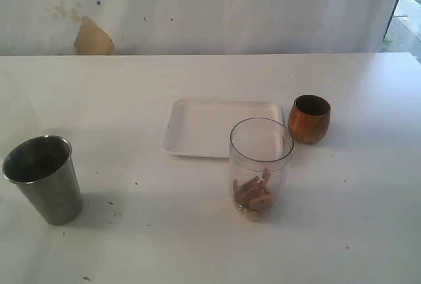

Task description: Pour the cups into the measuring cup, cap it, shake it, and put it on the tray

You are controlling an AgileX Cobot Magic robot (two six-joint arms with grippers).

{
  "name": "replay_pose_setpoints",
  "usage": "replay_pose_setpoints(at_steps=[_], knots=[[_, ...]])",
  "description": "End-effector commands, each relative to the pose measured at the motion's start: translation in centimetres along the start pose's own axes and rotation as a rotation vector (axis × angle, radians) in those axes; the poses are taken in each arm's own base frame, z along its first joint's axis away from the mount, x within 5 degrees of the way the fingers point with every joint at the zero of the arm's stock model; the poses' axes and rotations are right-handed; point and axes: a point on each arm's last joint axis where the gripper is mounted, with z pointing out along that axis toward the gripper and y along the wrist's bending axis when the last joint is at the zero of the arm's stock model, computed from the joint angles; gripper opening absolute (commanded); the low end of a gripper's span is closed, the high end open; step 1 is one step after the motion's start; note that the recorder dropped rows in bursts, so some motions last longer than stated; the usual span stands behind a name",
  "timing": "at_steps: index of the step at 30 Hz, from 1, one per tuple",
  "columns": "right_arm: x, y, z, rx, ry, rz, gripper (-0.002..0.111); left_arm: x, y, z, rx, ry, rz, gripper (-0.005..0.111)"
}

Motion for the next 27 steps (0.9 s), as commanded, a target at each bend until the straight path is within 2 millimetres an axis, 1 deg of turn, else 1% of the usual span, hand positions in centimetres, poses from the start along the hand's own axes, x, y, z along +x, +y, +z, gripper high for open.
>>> replay_pose_setpoints(at_steps=[1, 5, 11, 16, 21, 23, 25, 27], knots=[[0.2, 0.0, 0.0, 0.005, 0.002, 0.009, 0.000, -0.7, -0.3, -0.1, 0.034, -0.071, -0.034, 0.052], [0.2, 0.0, 0.0, 0.005, 0.002, 0.009, 0.000, -1.9, -0.8, -0.2, 0.093, -0.198, -0.036, 0.052], [0.2, 0.0, 0.0, 0.005, 0.002, 0.009, 0.000, -1.9, -0.8, -0.3, 0.098, -0.206, -0.043, 0.052], [0.2, 0.0, 0.0, 0.005, 0.002, 0.009, 0.000, -2.6, -1.1, -0.4, 0.131, -0.277, -0.045, 0.052], [0.2, 0.0, 0.0, 0.005, 0.002, 0.009, 0.000, -2.4, -1.1, -0.4, 0.129, -0.257, -0.082, 0.052], [0.2, 0.0, 0.0, 0.005, 0.002, 0.009, 0.000, -2.4, -1.1, -0.4, 0.133, -0.255, -0.068, 0.053], [0.2, 0.0, 0.0, 0.005, 0.002, 0.009, 0.000, -2.3, -1.2, -0.4, 0.139, -0.252, -0.039, 0.061], [0.2, 0.0, 0.0, 0.005, 0.002, 0.009, 0.000, -2.3, -1.2, -0.4, 0.141, -0.251, -0.030, 0.077]])
